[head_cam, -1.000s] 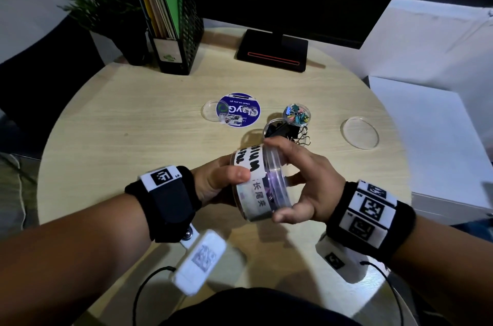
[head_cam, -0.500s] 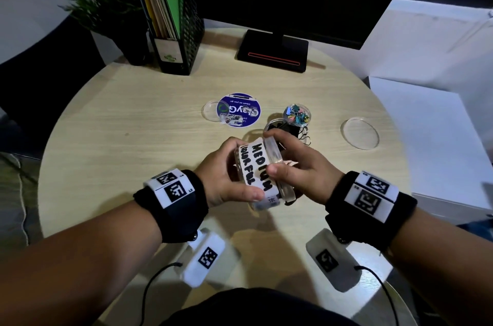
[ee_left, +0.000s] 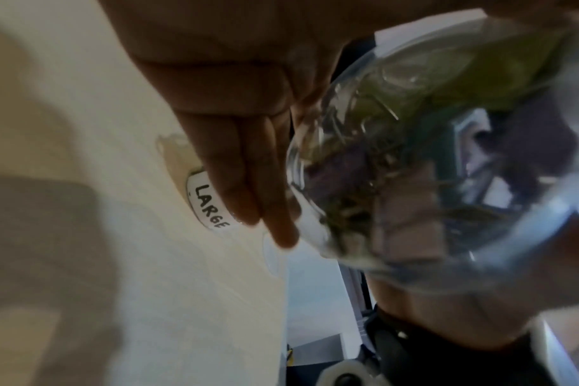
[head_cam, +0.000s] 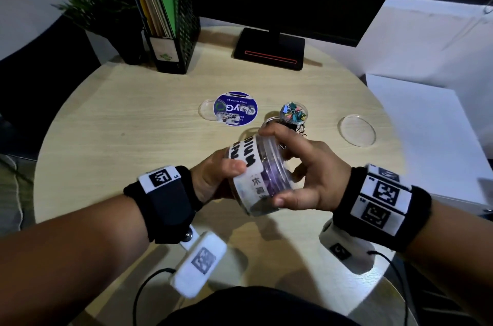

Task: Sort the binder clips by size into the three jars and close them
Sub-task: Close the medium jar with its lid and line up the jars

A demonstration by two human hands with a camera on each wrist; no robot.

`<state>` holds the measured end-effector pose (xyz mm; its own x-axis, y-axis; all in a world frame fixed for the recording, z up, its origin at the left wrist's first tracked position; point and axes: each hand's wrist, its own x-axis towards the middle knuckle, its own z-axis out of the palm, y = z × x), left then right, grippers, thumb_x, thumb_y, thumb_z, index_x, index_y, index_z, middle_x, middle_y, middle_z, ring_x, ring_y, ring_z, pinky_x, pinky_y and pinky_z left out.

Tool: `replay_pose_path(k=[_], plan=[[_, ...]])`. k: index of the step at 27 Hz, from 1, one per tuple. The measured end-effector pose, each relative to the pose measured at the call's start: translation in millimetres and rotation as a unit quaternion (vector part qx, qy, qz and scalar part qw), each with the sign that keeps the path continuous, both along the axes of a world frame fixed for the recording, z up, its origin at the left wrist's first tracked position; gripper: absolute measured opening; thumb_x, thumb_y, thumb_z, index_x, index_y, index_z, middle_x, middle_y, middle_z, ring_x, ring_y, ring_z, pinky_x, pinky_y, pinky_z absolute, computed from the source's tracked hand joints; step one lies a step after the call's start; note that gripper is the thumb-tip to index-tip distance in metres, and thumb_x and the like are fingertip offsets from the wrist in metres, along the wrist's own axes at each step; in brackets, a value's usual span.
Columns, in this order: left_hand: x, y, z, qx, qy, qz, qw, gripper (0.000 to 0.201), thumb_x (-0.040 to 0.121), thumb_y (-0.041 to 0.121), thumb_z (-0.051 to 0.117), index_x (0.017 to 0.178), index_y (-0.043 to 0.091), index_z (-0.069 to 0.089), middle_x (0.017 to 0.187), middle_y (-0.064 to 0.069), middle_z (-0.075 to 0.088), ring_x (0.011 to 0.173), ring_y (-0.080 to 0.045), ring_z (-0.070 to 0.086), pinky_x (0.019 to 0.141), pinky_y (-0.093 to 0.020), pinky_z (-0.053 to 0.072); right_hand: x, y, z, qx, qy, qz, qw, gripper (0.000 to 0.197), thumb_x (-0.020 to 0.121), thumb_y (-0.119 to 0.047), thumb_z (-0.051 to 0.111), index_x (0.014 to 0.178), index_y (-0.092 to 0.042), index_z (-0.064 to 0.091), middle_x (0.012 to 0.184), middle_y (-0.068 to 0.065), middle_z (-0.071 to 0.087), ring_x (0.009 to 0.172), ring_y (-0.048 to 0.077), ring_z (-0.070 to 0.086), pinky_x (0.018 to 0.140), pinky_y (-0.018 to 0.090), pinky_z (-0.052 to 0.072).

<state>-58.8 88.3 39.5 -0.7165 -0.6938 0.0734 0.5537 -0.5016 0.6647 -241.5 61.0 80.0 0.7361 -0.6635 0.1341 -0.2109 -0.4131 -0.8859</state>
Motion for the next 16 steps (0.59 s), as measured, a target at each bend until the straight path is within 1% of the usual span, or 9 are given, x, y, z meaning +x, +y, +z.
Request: replay_pose_path(k=[3,7,9,11,12,13,14,15,16], plan=[[0,2,8,0.006,0.031,-0.068,0.997,0.046,0.087,0.022,0.055,0.128,0.003,0.044,0.111,-0.022,0.058,0.094,-0.032,0.062,0.083,-0.035,0.051,1,3,3,-0.052,-0.001,0.028,0.998,0.079,0.061,-0.045,0.077,0.127,-0.034,0.033,0.118,-0.016,0.049,0.106,-0.008,0.049,0.068,0.001,0.042],[9,-3,5,0.002,-0.015,-0.088,0.996,0.042,0.087,0.025,0.056,0.125,0.009,0.047,0.113,-0.018,0.06,0.1,-0.031,0.062,0.086,-0.039,0.047,1,8,-5,-0.096,-0.015,0.05,0.994,0.076,0.068,-0.054,0.068,0.129,-0.027,0.032,0.123,0.002,0.042,0.116,0.005,0.044,0.071,0.003,0.044],[13,-4,1,0.013,-0.06,-0.08,0.995,0.051,0.08,0.029,0.065,0.124,0.013,0.045,0.111,-0.018,0.059,0.097,-0.035,0.062,0.084,-0.045,0.043,1,8,-10,-0.105,-0.022,0.052,0.993,0.077,0.069,-0.056,0.067,0.13,-0.024,0.033,0.125,0.005,0.041,0.121,0.01,0.042,0.075,0.004,0.044],[17,-5,-3,0.051,-0.041,-0.086,0.994,0.062,0.076,0.026,0.07,0.125,0.009,0.036,0.109,-0.023,0.056,0.094,-0.04,0.061,0.083,-0.047,0.043,1,9,-14,-0.105,-0.03,0.045,0.993,0.077,0.069,-0.058,0.067,0.13,-0.025,0.033,0.125,0.0,0.041,0.122,0.01,0.041,0.076,0.005,0.045],[16,-6,-2,0.05,-0.06,-0.092,0.993,0.067,0.074,0.03,0.072,0.125,0.007,0.035,0.107,-0.024,0.056,0.092,-0.039,0.061,0.08,-0.045,0.044,1,9,-16,-0.099,-0.038,0.036,0.994,0.076,0.069,-0.059,0.066,0.13,-0.026,0.033,0.125,-0.004,0.041,0.121,0.008,0.042,0.075,0.006,0.046],[14,-6,0,0.035,-0.091,-0.103,0.99,0.071,0.071,0.035,0.073,0.124,0.005,0.035,0.104,-0.025,0.056,0.088,-0.037,0.061,0.074,-0.041,0.041,2,9,-16,-0.087,-0.045,0.024,0.995,0.075,0.069,-0.06,0.066,0.129,-0.029,0.034,0.125,-0.01,0.041,0.119,0.005,0.044,0.074,0.006,0.047],[11,-5,3,0.021,-0.09,-0.114,0.989,0.073,0.071,0.037,0.071,0.122,0.003,0.032,0.099,-0.025,0.055,0.083,-0.035,0.059,0.066,-0.037,0.034,2,9,-16,-0.073,-0.052,0.012,0.996,0.074,0.068,-0.06,0.066,0.129,-0.031,0.035,0.125,-0.016,0.042,0.116,0.003,0.046,0.072,0.007,0.048],[7,-5,5,0.013,-0.051,-0.116,0.992,0.069,0.073,0.034,0.067,0.12,0.003,0.026,0.095,-0.025,0.052,0.08,-0.033,0.057,0.06,-0.035,0.029,3,9,-15,-0.057,-0.056,0.0,0.997,0.074,0.067,-0.059,0.068,0.129,-0.033,0.036,0.124,-0.02,0.044,0.113,0.001,0.049,0.071,0.008,0.049],[3,-4,8,0.016,-0.009,-0.107,0.994,0.064,0.077,0.03,0.064,0.12,0.006,0.023,0.093,-0.025,0.051,0.078,-0.031,0.056,0.057,-0.033,0.029,3,9,-14,-0.042,-0.057,-0.012,0.997,0.075,0.065,-0.058,0.07,0.128,-0.035,0.037,0.122,-0.019,0.047,0.108,0.0,0.052,0.07,0.01,0.05]])
